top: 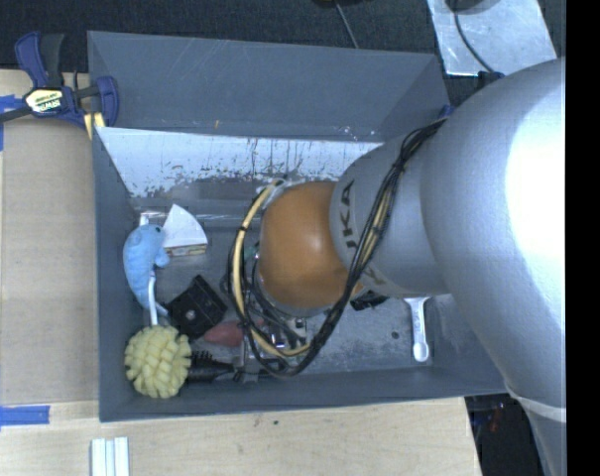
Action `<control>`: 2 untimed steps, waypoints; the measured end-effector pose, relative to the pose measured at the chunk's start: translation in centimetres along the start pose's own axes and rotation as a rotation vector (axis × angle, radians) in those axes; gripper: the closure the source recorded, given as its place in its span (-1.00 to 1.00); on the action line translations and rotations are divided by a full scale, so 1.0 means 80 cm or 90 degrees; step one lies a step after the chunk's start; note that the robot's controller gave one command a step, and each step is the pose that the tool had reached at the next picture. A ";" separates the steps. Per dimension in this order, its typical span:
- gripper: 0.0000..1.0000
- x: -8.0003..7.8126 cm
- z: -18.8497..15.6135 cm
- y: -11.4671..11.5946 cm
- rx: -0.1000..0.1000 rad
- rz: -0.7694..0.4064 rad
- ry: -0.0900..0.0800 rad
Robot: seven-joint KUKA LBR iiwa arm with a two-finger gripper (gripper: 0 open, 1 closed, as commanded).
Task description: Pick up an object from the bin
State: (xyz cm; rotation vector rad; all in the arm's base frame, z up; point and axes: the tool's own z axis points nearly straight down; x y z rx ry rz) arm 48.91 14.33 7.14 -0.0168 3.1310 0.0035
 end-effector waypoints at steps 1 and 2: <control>1.00 -0.003 -0.003 0.008 -0.001 0.113 0.000; 1.00 -0.003 -0.003 0.008 -0.001 0.113 0.000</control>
Offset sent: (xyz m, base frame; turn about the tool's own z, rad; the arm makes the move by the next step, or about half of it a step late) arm 0.0000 0.0000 0.0000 0.0000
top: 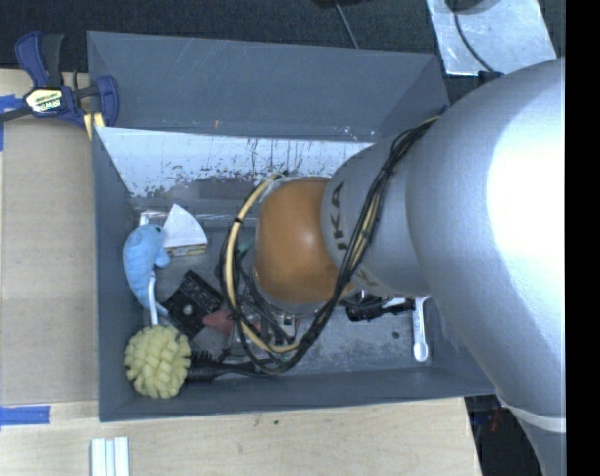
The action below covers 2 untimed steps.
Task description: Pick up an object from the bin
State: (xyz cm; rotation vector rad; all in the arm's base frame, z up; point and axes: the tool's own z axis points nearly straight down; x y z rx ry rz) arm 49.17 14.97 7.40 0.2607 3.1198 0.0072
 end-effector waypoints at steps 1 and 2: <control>1.00 0.002 -0.044 -0.002 0.003 0.000 0.006; 1.00 0.001 -0.096 -0.001 0.002 -0.002 0.005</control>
Offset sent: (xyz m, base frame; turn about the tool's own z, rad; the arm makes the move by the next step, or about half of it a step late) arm -0.0030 -0.0010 0.0879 0.0002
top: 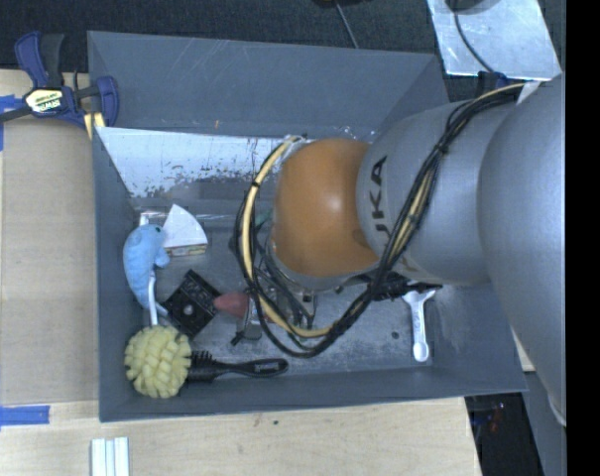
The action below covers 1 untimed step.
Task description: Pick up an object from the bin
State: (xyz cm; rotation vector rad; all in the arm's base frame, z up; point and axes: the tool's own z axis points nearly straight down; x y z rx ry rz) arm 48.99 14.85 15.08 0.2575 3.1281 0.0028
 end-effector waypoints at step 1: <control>1.00 0.000 -0.032 0.000 0.000 0.000 -0.001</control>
Offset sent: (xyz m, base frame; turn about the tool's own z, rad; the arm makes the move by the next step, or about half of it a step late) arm 0.0001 0.0000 0.0342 0.0007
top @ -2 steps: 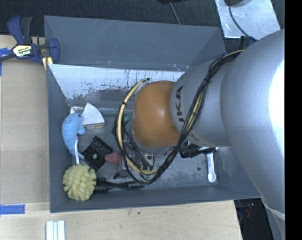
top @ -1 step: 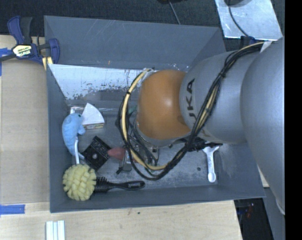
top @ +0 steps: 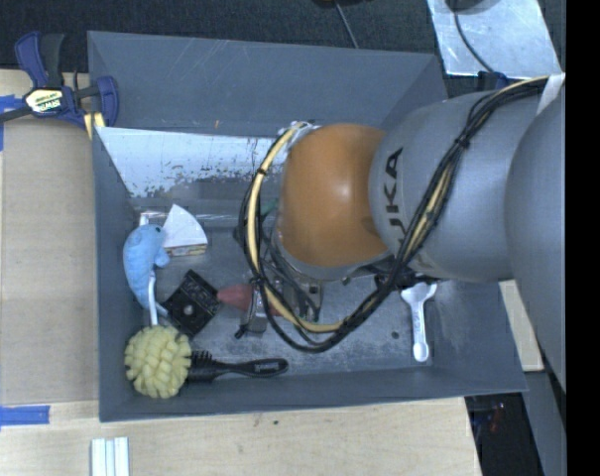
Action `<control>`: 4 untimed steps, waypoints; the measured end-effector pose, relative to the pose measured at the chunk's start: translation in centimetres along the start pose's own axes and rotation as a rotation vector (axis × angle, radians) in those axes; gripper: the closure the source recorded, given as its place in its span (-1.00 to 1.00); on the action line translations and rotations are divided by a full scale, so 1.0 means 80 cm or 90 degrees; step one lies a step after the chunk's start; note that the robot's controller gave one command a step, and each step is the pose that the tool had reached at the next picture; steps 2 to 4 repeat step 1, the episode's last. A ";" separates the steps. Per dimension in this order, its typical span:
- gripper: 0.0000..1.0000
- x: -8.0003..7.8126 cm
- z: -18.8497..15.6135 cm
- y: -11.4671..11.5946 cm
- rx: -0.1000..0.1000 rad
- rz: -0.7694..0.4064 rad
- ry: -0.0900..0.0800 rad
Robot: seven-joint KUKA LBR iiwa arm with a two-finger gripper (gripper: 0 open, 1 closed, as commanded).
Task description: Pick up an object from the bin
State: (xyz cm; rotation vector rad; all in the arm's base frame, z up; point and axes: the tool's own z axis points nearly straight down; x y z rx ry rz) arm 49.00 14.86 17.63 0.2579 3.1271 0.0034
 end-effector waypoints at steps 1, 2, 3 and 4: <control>1.00 -0.001 -0.028 0.000 -0.001 0.000 -0.002; 1.00 -0.001 -0.028 0.000 -0.001 0.000 -0.002; 1.00 -0.001 -0.028 0.000 -0.001 0.000 -0.002; 1.00 -0.001 -0.028 0.000 -0.001 0.000 -0.002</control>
Offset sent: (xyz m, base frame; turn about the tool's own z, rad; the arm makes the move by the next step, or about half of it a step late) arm 0.0004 0.0002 0.0224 -0.0003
